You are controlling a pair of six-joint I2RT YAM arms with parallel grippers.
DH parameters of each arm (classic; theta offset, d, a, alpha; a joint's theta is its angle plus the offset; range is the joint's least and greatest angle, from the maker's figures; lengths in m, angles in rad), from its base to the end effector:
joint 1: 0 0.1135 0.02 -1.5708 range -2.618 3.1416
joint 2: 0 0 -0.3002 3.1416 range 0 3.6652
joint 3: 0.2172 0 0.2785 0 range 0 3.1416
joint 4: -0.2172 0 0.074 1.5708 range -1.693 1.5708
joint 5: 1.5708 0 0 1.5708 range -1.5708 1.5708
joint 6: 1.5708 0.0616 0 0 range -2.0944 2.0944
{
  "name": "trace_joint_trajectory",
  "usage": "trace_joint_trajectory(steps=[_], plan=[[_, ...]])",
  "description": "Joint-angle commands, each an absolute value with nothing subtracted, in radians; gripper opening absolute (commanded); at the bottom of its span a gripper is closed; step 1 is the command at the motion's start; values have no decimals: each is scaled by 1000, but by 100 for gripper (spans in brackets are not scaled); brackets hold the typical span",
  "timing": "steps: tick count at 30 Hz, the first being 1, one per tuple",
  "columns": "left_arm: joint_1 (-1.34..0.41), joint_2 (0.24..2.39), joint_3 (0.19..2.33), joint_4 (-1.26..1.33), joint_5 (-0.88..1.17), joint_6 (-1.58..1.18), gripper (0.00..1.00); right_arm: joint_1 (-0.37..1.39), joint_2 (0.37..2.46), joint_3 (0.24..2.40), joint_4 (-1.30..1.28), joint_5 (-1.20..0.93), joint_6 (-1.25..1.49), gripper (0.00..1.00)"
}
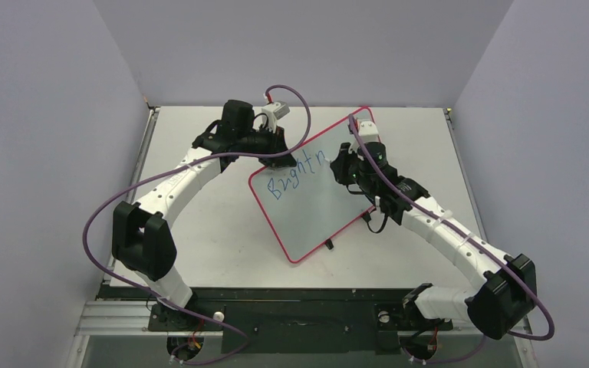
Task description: Write a sentence on the whiteboard
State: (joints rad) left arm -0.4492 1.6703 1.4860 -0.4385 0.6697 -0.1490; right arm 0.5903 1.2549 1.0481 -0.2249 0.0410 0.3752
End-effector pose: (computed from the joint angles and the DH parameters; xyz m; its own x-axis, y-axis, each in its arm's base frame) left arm 0.3685 -0.2201 0.3500 -0.6376 0.1782 -0.7495 0.7078 0.5195 -0.4787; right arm 0.2742 0.1807 0.3450 -0.5159 0.0951 -0.8514 -0.3613 0.8770 0.3169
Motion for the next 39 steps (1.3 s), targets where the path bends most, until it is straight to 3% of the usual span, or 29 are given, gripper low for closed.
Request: trace_joint_trajectory(steps=[1, 17, 39], plan=[[-453, 1618, 1490, -348, 627, -55, 0, 590, 1222, 1019, -216, 40, 383, 0], [-454, 1615, 1486, -347, 625, -54, 0, 585, 1140, 1074, -243, 62, 372, 0], [-454, 1609, 1477, -341, 631, -49, 0, 564, 1262, 1108, -202, 41, 374, 0]])
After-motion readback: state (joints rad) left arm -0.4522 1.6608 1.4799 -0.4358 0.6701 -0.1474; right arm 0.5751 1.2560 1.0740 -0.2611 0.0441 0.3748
